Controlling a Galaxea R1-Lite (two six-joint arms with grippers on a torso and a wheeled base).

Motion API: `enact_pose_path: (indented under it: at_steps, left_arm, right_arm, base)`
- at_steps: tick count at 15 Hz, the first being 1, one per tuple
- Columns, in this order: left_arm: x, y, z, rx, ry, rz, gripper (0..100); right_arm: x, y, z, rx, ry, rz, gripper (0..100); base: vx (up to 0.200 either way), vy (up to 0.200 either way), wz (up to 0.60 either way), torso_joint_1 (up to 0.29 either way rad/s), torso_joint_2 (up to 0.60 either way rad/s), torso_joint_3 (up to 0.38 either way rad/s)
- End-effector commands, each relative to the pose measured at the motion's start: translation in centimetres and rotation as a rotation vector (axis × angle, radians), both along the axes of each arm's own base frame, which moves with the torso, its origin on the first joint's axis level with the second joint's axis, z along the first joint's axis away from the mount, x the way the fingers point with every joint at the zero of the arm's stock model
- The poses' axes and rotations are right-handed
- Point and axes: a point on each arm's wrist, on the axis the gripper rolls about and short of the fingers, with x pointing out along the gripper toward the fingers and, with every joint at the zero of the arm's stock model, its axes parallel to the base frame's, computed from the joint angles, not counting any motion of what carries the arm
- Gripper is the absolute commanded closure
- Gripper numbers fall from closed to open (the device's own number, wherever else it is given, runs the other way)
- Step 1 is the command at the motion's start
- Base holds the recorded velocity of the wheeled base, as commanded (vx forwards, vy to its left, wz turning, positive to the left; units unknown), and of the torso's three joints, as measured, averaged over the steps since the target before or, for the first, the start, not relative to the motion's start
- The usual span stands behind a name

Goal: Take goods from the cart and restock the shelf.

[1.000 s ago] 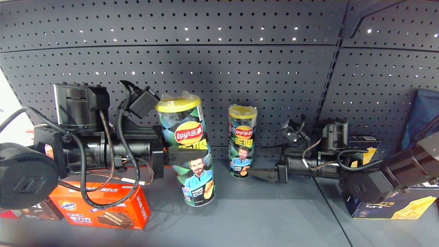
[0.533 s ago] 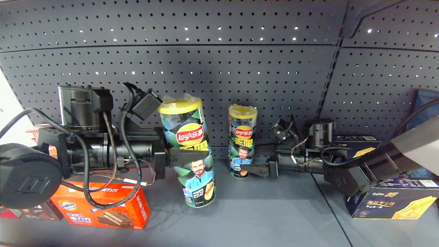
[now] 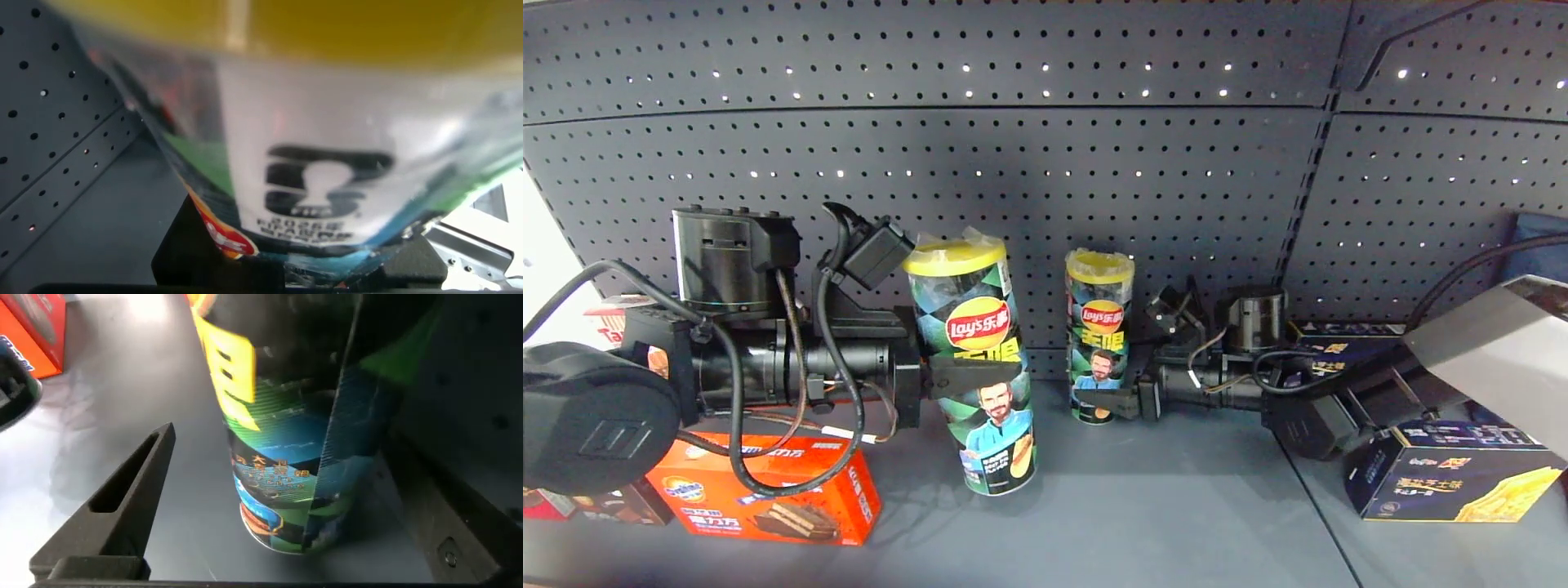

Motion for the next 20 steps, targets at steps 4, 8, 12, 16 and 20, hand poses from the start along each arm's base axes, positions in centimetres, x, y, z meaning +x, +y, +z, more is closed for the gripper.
enact_pose_path:
  at_steps: [4, 8, 12, 16, 20]
  left_arm:
    - [0.0, 0.0, -0.1, 0.0, 0.002, -0.002, 100]
    - [0.0, 0.0, -0.1, 0.0, 0.002, -0.002, 100]
    - [-0.3, 0.1, -0.5, 0.005, 0.016, -0.002, 100]
    - [-0.5, 0.2, -0.5, 0.006, 0.018, 0.0, 100]
    - [-0.7, 0.2, -0.1, 0.002, 0.007, -0.002, 100]
  right_arm:
    - [0.2, 0.7, -1.0, -0.005, 0.016, 0.011, 0]
    - [0.1, 1.1, -1.2, -0.007, 0.01, 0.004, 100]
    - [-0.7, 1.3, -0.1, -0.001, -0.007, 0.007, 100]
    - [-2.5, 0.5, 2.3, 0.013, -0.036, 0.006, 100]
    - [-4.8, -0.8, 4.1, 0.02, -0.08, -0.057, 100]
  base:
    - [0.0, 0.0, 0.0, 0.0, 0.0, 0.0]
    - [0.0, 0.0, 0.0, 0.0, 0.0, 0.0]
    - [0.0, 0.0, 0.0, 0.0, 0.0, 0.0]
    - [0.0, 0.0, 0.0, 0.0, 0.0, 0.0]
    - [0.0, 0.0, 0.0, 0.0, 0.0, 0.0]
